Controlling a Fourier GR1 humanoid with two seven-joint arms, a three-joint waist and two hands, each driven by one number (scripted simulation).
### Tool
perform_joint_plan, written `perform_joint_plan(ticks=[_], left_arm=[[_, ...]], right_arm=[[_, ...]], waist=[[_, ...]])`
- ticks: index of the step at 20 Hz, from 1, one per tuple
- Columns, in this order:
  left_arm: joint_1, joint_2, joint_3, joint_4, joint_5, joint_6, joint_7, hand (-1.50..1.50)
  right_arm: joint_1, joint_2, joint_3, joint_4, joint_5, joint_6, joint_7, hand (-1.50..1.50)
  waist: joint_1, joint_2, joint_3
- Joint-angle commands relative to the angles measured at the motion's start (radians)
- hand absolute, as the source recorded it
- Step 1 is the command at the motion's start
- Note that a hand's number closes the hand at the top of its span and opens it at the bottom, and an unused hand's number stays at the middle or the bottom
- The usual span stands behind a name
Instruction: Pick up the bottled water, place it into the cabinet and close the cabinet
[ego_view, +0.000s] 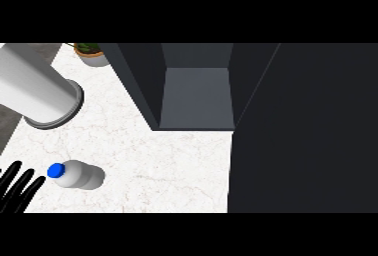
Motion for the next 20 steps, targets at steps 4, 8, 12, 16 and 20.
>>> perform_joint_plan(ticks=[4,8,12,16,20], left_arm=[[0.058,-0.030,0.079,0.044,0.006,-0.120,-0.029,-1.50],[0.100,-0.043,0.140,0.100,0.013,-0.212,-0.059,-1.50],[0.107,-0.062,0.177,0.090,0.060,-0.250,-0.057,-1.50],[0.028,-0.053,0.233,0.215,0.031,-0.297,-0.085,-1.50],[0.006,-0.041,0.289,0.288,0.046,-0.335,-0.105,-1.50]], right_arm=[[0.184,-0.001,0.082,-0.041,0.017,0.058,-0.094,-1.50],[0.141,-0.033,0.014,-0.090,-0.055,0.057,-0.038,-1.50],[0.161,-0.024,0.038,0.043,0.014,0.098,-0.184,-1.50],[0.184,-0.042,0.020,0.012,-0.021,0.102,-0.172,-1.50],[0.199,-0.018,0.085,0.011,0.048,0.087,-0.208,-1.50]], waist=[[-0.007,0.000,0.000],[-0.002,0.000,0.000],[-0.002,0.000,0.000],[-0.005,0.001,0.000],[-0.005,0.001,0.000]])
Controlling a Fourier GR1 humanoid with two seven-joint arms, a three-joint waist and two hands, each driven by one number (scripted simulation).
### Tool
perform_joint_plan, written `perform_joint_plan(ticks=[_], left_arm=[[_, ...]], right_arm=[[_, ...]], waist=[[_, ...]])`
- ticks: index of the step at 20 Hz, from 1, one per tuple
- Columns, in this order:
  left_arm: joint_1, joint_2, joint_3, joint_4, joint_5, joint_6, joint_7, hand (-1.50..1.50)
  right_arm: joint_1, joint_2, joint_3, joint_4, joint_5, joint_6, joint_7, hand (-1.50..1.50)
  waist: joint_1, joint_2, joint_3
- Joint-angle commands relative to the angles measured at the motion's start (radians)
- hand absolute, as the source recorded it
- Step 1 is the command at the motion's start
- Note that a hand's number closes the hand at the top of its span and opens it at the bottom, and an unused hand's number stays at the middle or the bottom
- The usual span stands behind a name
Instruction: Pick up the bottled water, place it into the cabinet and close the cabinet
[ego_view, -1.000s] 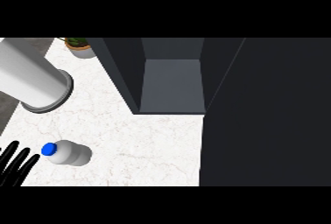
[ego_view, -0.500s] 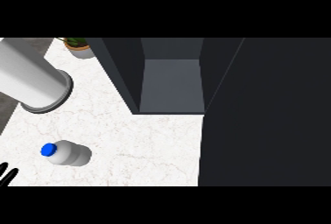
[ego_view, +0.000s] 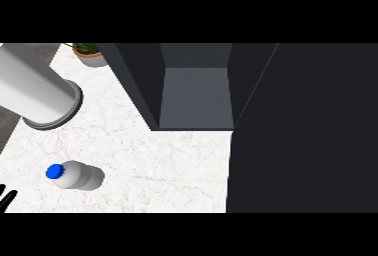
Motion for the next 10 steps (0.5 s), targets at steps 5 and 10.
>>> perform_joint_plan(ticks=[5,10], left_arm=[[-0.083,0.003,0.091,0.178,-0.087,-0.078,-0.064,-1.50],[-0.212,0.052,0.138,0.349,-0.184,-0.118,-0.146,-1.50]], right_arm=[[0.038,0.023,0.081,0.039,0.064,-0.011,-0.081,-1.50],[0.000,-0.017,-0.022,0.112,-0.005,0.033,-0.121,-1.50]], waist=[[-0.001,0.000,0.000],[-0.002,0.001,0.000]])
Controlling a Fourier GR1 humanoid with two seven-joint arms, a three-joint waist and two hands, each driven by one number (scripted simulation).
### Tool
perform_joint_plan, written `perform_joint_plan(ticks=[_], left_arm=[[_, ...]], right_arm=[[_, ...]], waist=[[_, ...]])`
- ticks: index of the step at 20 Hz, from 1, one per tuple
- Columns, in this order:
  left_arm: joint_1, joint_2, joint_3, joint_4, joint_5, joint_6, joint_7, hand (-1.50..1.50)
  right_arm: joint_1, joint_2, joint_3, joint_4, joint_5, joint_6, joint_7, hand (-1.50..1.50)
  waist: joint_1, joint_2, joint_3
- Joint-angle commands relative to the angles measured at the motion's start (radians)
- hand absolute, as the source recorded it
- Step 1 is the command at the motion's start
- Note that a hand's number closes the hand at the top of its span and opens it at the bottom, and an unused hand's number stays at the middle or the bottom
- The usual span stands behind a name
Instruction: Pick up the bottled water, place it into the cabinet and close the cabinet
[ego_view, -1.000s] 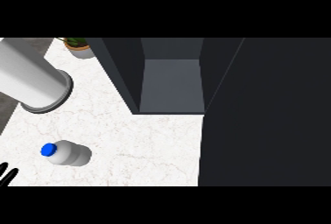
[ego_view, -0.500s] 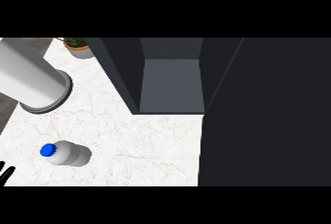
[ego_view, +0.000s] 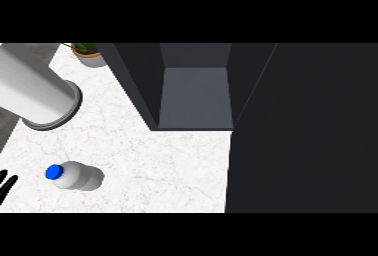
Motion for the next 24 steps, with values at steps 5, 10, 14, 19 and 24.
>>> perform_joint_plan(ticks=[5,10,14,19,24], left_arm=[[-0.150,0.020,0.035,0.241,-0.214,-0.052,-0.148,-1.50],[-0.258,0.038,0.025,0.401,-0.339,-0.017,-0.231,-1.50],[-0.339,0.042,0.001,0.549,-0.382,0.007,-0.257,-1.50],[-0.354,0.086,0.017,0.718,-0.421,-0.017,-0.339,-1.50],[-0.424,0.101,-0.014,0.941,-0.505,-0.012,-0.481,-1.50]], right_arm=[[-0.009,-0.011,0.044,-0.081,0.006,-0.027,0.086,-1.50],[0.061,-0.017,0.048,-0.067,0.014,-0.010,0.003,-1.50],[0.048,-0.035,0.002,0.022,-0.021,0.044,-0.084,-1.50],[0.123,-0.024,0.103,-0.097,0.046,-0.007,-0.027,-1.50],[0.106,-0.046,0.031,-0.064,-0.033,0.017,-0.057,-1.50]], waist=[[-0.001,0.001,0.000],[-0.007,0.001,0.000],[-0.009,0.001,0.000],[-0.008,0.001,-0.001],[-0.008,0.002,-0.001]])
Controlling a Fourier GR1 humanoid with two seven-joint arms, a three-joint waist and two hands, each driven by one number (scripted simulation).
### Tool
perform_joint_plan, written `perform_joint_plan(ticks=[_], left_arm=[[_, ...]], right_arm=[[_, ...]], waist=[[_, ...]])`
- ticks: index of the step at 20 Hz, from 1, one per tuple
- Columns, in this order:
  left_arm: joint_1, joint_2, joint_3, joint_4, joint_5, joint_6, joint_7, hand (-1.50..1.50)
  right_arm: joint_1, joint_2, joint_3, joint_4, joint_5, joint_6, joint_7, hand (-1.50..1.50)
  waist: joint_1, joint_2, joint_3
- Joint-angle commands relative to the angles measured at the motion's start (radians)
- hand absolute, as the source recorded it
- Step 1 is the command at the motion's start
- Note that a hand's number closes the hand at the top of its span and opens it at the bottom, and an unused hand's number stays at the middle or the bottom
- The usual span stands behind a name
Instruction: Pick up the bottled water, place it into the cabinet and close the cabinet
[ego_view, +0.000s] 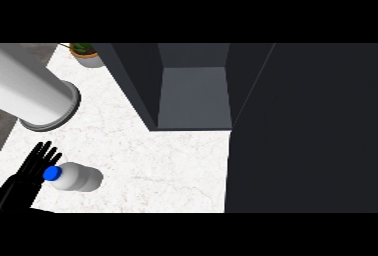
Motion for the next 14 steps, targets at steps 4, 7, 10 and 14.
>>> perform_joint_plan(ticks=[4,7,10,14], left_arm=[[-0.115,0.067,-0.015,0.346,-0.064,-0.059,-0.187,-1.50],[-0.130,0.038,-0.055,0.357,-0.087,-0.030,-0.217,-1.50],[-0.183,0.062,-0.061,0.447,-0.114,0.001,-0.282,-1.50],[-0.202,0.028,-0.095,0.483,-0.128,0.008,-0.317,-1.50]], right_arm=[[0.043,-0.004,0.035,-0.018,0.016,0.000,-0.022,-1.50],[-0.005,0.004,0.032,-0.022,0.015,-0.028,0.027,-1.50],[0.035,-0.001,0.026,0.053,0.036,0.010,-0.087,-1.50],[-0.019,-0.014,-0.032,0.061,-0.024,0.013,-0.057,-1.50]], waist=[[-0.006,0.002,-0.002],[0.002,0.001,-0.001],[-0.006,0.001,-0.001],[-0.003,0.002,-0.001]])
